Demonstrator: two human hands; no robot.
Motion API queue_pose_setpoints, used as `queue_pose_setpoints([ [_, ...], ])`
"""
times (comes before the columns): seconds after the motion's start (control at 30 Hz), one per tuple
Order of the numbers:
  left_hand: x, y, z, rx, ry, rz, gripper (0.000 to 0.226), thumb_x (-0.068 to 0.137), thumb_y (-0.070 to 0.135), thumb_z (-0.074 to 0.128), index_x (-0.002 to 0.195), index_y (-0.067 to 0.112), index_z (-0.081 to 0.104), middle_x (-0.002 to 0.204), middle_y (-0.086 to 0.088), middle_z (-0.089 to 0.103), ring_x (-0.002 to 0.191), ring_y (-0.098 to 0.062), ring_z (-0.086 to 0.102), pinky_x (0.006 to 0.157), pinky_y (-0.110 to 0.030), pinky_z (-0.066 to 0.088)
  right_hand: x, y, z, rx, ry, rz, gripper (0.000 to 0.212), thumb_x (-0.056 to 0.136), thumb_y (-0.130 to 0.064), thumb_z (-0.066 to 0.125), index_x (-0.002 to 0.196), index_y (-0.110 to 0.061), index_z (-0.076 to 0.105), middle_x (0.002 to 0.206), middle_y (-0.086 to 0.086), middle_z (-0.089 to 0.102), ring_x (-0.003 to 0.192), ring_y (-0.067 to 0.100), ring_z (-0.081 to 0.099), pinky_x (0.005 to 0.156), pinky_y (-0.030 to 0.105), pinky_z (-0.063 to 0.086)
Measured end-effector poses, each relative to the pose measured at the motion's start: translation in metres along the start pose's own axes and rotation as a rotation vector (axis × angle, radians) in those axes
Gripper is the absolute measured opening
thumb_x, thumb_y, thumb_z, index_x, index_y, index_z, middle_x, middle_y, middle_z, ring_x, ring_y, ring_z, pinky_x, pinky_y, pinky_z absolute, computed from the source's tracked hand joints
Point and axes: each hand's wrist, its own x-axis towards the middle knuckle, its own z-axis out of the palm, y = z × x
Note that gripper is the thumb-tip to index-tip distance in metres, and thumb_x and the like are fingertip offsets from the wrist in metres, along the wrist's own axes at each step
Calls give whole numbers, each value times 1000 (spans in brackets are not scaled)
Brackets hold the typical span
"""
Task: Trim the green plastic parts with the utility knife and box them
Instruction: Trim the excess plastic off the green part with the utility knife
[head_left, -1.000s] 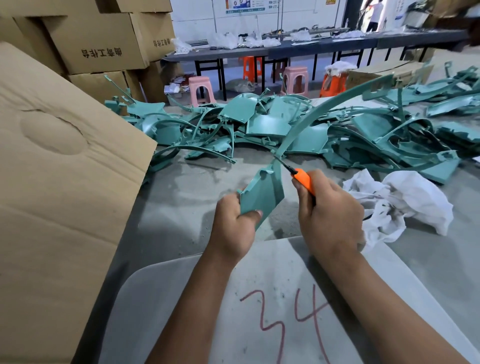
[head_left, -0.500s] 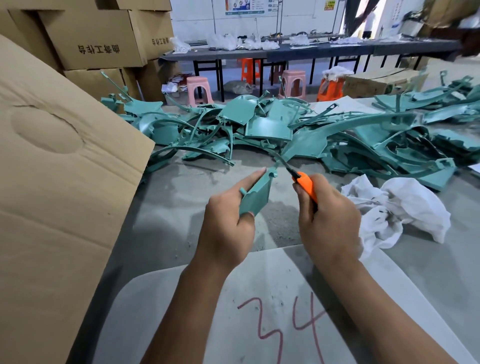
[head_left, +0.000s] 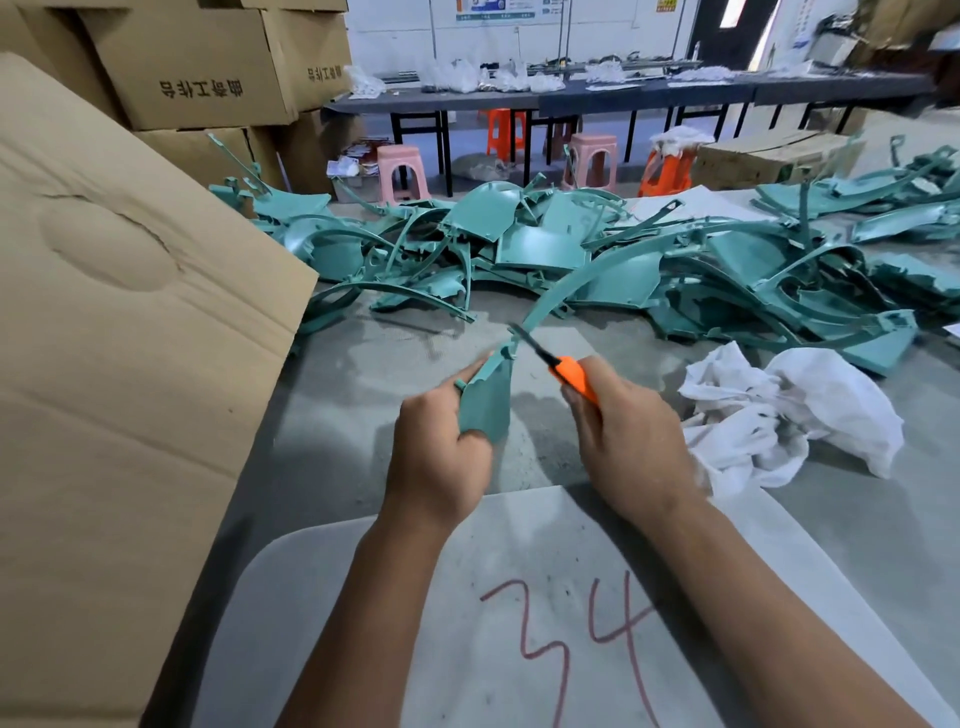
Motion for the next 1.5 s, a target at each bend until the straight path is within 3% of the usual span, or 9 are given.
queue_pose_setpoints([
  [0.17, -1, 9, -2, -23, -45, -13, 43, 60, 1, 42, 74, 37, 62, 53, 16, 43, 50, -4, 32, 43, -19, 24, 7, 3, -6, 38, 341, 107, 12, 109, -29, 43, 106, -20, 51, 72, -11, 47, 57, 11, 43, 51, 33, 36],
  [0.3, -2, 14, -3, -69, -138, -126, 12, 62, 2, 49, 73, 7, 50, 60, 9, 43, 56, -10, 37, 49, -29, 28, 13, 26, -14, -71, 479, 283, 23, 106, -19, 42, 128, -12, 49, 102, 11, 58, 84, 26, 47, 69, 36, 31],
  [0.37, 0, 15, -7, -103, -216, -207, 23, 60, 4, 53, 80, -6, 52, 66, -5, 49, 63, -15, 44, 56, -33, 34, 15, 32, -17, -87, 470, 278, 23, 108, -18, 42, 128, -9, 49, 102, 12, 57, 85, 28, 47, 70, 37, 31],
  [0.6, 8, 2, -33, -292, -205, -523, 45, 68, -16, 67, 108, 2, 63, 96, -17, 76, 80, -28, 72, 62, -30, 56, 14, 32, -14, 199, 229, 123, 10, 108, -16, 49, 98, -16, 48, 70, -7, 48, 60, 10, 45, 55, 31, 28],
  [0.87, 12, -1, -34, -371, -209, -554, 35, 76, -17, 64, 104, 5, 63, 86, -12, 76, 69, -21, 73, 54, -27, 55, 8, 19, -9, 111, -149, -115, 17, 104, -19, 58, 120, -19, 62, 82, -10, 57, 73, 20, 52, 64, 37, 41],
  [0.97, 11, -3, -43, -443, -267, -519, 30, 72, -1, 71, 101, 5, 69, 91, -10, 78, 75, -22, 76, 58, -29, 57, 8, 26, -8, 103, -261, -57, 5, 105, -26, 55, 105, -23, 59, 76, -14, 53, 72, 21, 52, 65, 39, 42],
  [1.1, 8, -9, -56, -515, -395, -540, 50, 66, -1, 74, 115, 6, 65, 108, -13, 77, 92, -27, 76, 67, -32, 61, 6, 27, -5, -181, -366, 68, 13, 99, -23, 52, 108, -23, 62, 102, 1, 63, 95, 32, 61, 71, 41, 45],
  [1.3, 18, -31, -65, -112, 165, -440, 46, 71, -10, 83, 101, 20, 65, 98, -7, 76, 82, -21, 74, 73, -34, 60, 7, 28, -6, -55, -181, 204, 20, 91, -21, 71, 105, -18, 57, 96, 1, 59, 88, 24, 52, 73, 36, 37],
  [1.5, 18, -41, -75, -30, 162, -374, 43, 77, 1, 84, 116, 18, 75, 98, 13, 77, 88, -3, 73, 90, -32, 59, 6, 24, -11, -43, 74, 186, 13, 99, -35, 65, 96, -24, 61, 73, -10, 52, 66, 18, 49, 58, 35, 38],
])
